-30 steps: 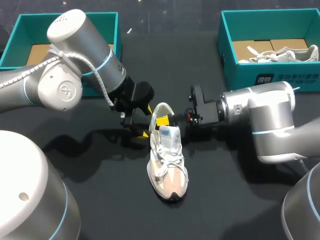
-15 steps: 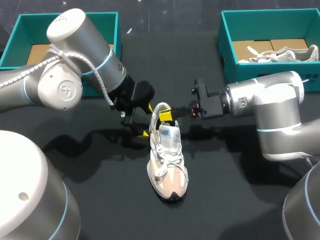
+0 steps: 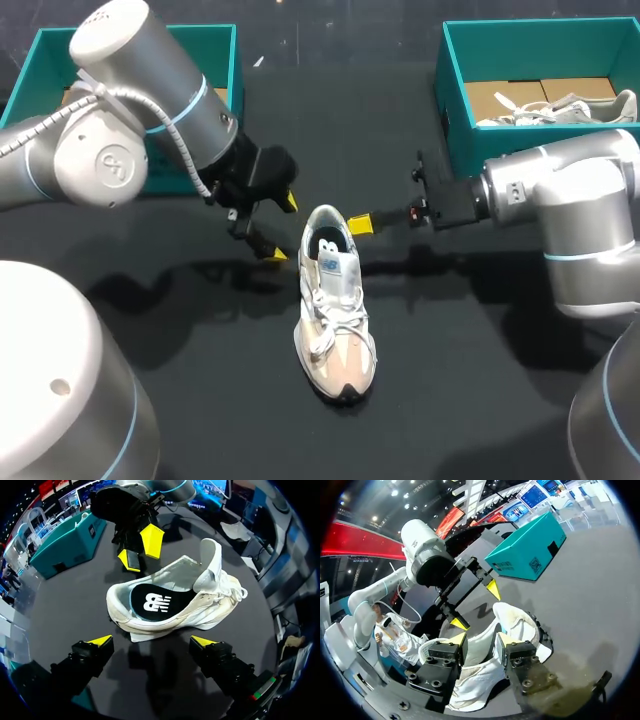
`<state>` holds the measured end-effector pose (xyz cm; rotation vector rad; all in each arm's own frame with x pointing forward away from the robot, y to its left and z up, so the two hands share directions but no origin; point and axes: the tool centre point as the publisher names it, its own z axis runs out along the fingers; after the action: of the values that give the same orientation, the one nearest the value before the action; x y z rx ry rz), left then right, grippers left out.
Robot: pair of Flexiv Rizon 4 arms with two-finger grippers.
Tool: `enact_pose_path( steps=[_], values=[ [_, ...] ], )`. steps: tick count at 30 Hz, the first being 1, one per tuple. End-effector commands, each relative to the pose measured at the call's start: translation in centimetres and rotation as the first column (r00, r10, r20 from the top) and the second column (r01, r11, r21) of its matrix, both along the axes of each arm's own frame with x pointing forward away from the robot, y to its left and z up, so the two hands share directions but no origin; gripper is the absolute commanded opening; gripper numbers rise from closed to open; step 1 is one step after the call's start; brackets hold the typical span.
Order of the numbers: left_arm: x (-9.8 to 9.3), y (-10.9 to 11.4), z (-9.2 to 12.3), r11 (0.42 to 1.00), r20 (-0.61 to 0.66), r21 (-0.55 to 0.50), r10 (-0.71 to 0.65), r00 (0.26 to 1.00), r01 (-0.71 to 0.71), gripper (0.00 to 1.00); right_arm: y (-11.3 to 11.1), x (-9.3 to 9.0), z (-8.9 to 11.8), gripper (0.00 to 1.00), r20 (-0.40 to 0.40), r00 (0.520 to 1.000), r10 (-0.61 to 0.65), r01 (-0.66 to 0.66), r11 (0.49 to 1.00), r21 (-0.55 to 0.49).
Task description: Take the shoe out of the shoebox, open the shoe tongue, remove and reinsert the insole, then place the shoe into the shoebox
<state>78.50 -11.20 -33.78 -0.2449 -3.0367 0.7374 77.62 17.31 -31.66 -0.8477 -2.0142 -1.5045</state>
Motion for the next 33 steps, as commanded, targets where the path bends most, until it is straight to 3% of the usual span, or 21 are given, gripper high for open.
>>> enact_pose_path(
  steps=[1,8,16,25,33],
  values=[
    [-0.1,1.5,1.0,1.0,0.005,0.003,0.0,1.0,0.0,1.0,-2.0,-0.5,0.9,0.38,-0.021,1.0,-0.016,0.015,0.999,-0.036],
    [0.3,3.4,1.6,1.0,0.009,0.028,0.003,1.0,-0.003,1.0,-4.7,-0.5,1.1,0.38,-0.086,0.994,-0.063,0.05,0.988,-0.145],
    [0.7,5.8,2.5,0.998,0.008,0.057,-0.01,1.0,0.009,1.0,-6.3,-1.0,2.9,0.38,-0.116,0.988,-0.104,0.071,0.963,-0.26],
    [1.4,8.4,3.6,0.995,0.024,0.101,-0.019,1.0,0.017,1.0,-7.4,-1.2,4.3,0.37,-0.15,0.977,-0.149,0.074,0.906,-0.417],
    [2.3,10.6,4.6,0.994,0.031,0.11,-0.014,0.999,0.01,1.0,-8.7,-1.4,6.1,0.37,-0.141,0.966,-0.217,0.1,0.815,-0.571]
  ],
)
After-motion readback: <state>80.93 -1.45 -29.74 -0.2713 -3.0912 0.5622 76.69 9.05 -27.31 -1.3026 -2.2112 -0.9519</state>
